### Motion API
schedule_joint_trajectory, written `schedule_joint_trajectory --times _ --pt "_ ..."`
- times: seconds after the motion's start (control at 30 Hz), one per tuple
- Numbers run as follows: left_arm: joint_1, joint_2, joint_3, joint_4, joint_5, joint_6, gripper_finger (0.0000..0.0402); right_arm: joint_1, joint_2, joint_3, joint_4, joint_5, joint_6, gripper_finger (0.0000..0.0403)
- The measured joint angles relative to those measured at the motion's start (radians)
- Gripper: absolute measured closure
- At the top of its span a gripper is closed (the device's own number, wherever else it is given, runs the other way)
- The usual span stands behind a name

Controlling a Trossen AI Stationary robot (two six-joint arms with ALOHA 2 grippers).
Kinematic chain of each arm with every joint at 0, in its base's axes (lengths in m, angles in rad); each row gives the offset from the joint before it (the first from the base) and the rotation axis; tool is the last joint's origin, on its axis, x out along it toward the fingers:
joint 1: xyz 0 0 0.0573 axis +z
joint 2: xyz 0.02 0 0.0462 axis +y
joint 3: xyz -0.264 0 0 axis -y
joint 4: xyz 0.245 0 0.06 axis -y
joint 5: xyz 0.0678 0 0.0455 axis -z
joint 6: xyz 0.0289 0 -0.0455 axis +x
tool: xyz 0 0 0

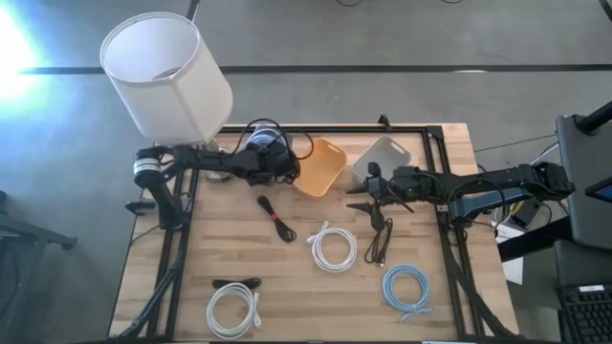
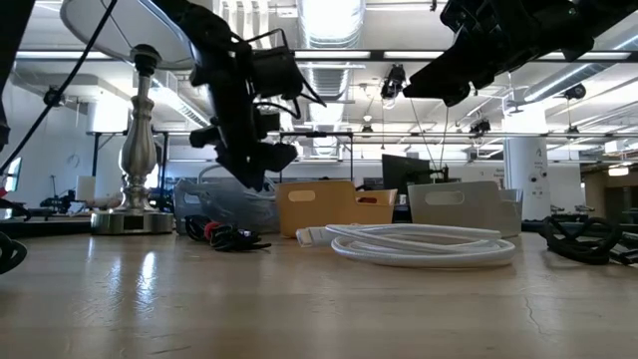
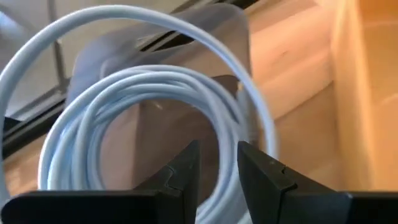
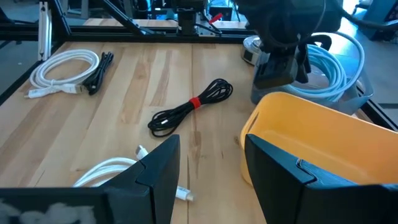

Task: Pick & Place USB Port
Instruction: Put the left blue HDMI cable into the black bin

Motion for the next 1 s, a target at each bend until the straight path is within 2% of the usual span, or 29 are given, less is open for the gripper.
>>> schedule_joint_trajectory --times 0.17,0.27,1.0 --pt "0.006 -0.002 0.007 0.011 0.106 0.011 0.0294 0.000 0.000 0.000 0.000 0.000 0.000 0.0225" --pt "0.006 -0.002 0.006 0.016 0.133 0.026 0.0294 0.000 0.000 0.000 0.000 0.000 0.000 0.0225" --pt "0.028 -0.002 -0.008 0.025 0.138 0.079 0.0294 0.000 0.000 0.000 0.000 0.000 -0.001 0.0225"
